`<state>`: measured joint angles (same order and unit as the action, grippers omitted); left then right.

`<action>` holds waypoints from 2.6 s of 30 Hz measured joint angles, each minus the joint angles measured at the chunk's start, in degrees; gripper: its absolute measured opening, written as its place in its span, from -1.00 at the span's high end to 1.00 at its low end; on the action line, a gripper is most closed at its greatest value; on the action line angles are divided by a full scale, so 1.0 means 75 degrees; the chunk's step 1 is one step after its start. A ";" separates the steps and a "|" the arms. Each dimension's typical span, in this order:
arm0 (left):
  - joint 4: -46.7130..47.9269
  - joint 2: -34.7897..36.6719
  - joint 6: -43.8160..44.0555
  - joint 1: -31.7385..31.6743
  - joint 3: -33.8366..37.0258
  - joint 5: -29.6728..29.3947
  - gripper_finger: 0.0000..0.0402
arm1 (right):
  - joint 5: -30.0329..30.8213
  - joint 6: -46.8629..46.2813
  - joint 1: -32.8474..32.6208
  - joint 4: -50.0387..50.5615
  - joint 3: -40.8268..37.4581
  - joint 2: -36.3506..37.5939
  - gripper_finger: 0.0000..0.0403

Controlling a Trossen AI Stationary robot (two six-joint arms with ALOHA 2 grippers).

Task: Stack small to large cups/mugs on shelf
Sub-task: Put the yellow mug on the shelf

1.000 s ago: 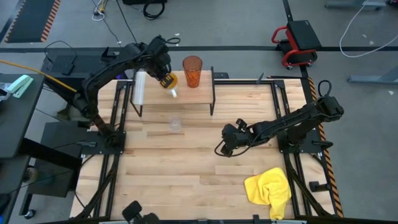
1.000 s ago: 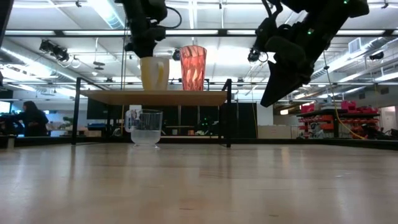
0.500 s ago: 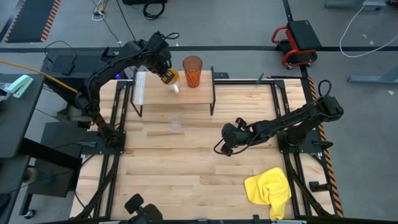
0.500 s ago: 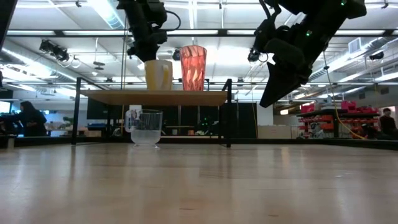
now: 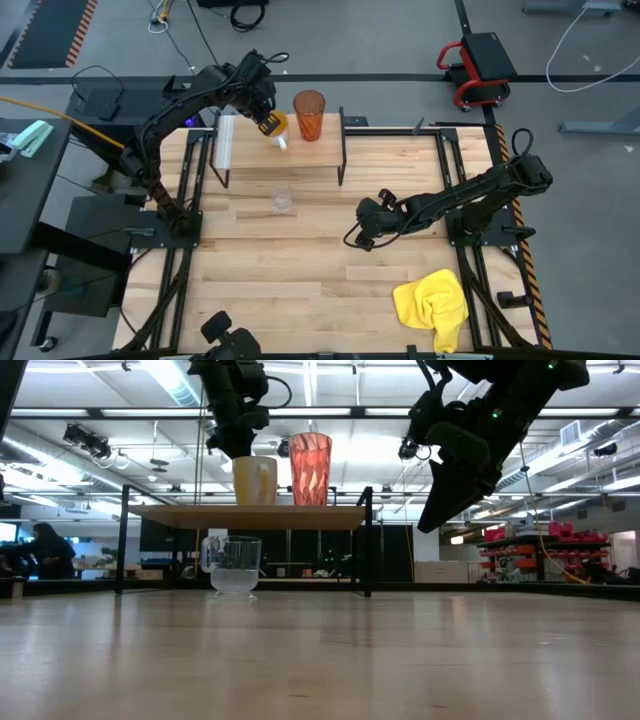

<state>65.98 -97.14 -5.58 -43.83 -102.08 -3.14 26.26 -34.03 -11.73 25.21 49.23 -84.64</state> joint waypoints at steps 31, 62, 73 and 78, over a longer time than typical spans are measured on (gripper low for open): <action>0.0235 0.0051 0.0016 0.0003 0.0003 0.0000 0.47 | 0.0001 0.0146 0.0000 -0.0012 0.0000 -0.0003 0.70; 0.0941 0.1742 0.1204 0.1750 0.0003 -0.0322 0.49 | 0.0004 0.1394 0.0117 -0.1848 0.0000 -0.0003 0.70; 0.1256 0.1781 0.1562 0.2800 0.0304 -0.1306 0.53 | 0.0005 0.2173 0.0321 -0.2999 0.0000 -0.0003 0.70; 0.1305 0.1837 0.1676 0.3108 0.0786 -0.1677 0.54 | -0.0022 0.2188 0.0561 -0.3165 0.0000 -0.0003 0.70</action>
<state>75.77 -83.37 6.99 -20.52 -96.19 -15.71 26.09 -17.62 -7.52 1.48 49.23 -84.66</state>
